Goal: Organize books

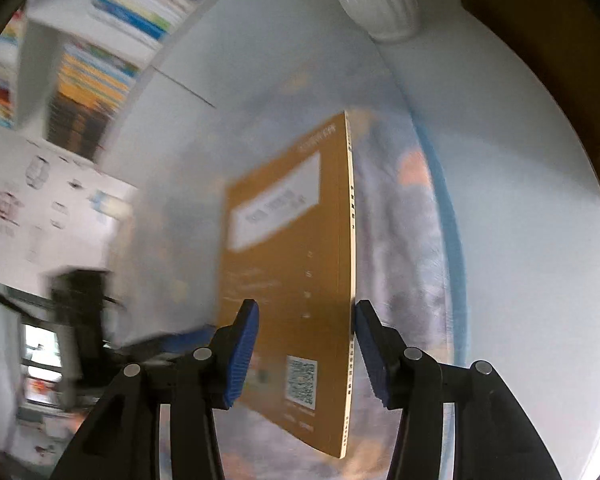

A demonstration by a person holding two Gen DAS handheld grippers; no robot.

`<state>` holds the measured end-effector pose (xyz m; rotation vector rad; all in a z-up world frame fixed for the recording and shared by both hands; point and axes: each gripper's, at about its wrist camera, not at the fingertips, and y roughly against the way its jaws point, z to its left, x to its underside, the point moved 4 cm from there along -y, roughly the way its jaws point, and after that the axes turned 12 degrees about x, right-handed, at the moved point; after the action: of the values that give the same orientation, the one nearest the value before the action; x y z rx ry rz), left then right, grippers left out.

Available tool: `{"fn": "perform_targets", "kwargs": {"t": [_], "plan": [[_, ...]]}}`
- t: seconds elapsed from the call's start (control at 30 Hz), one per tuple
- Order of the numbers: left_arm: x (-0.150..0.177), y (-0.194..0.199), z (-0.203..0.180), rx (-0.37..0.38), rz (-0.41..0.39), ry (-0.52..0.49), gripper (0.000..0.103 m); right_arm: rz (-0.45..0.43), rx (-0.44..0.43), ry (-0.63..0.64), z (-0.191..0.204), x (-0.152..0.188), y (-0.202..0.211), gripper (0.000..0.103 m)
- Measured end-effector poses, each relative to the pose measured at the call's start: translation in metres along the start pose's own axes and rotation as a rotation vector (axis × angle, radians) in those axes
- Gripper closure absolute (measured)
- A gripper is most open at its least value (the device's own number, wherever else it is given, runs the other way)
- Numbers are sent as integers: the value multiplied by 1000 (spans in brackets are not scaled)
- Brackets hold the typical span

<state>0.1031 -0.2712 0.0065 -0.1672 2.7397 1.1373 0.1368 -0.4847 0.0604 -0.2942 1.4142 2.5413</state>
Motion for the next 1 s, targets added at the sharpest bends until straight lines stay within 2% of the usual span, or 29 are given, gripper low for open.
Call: {"fn": "perform_targets", "kwargs": {"t": [0.13, 0.2, 0.27, 0.47, 0.63, 0.7, 0.83, 1.0], "plan": [[1, 6, 7, 90, -16, 55, 44, -29, -237, -31, 25, -11, 25, 54], [2, 18, 12, 114, -45, 72, 44, -35, -281, -12, 44, -14, 30, 54], [4, 41, 16, 95, -104, 61, 44, -43, -284, 37, 66, -17, 33, 54], [23, 150, 57, -18, -332, 115, 44, -37, -254, 231, 154, -10, 27, 54], [40, 217, 90, -144, -433, 135, 44, 21, -203, 323, 214, 11, -13, 54], [46, 235, 104, -166, -447, 155, 44, 51, -164, 337, 229, 22, -31, 54], [49, 246, 121, -154, -424, 172, 44, 96, -61, 347, 244, 40, -64, 54], [48, 228, 126, -115, -300, 127, 44, 125, 88, 300, 231, 51, -90, 54]]}}
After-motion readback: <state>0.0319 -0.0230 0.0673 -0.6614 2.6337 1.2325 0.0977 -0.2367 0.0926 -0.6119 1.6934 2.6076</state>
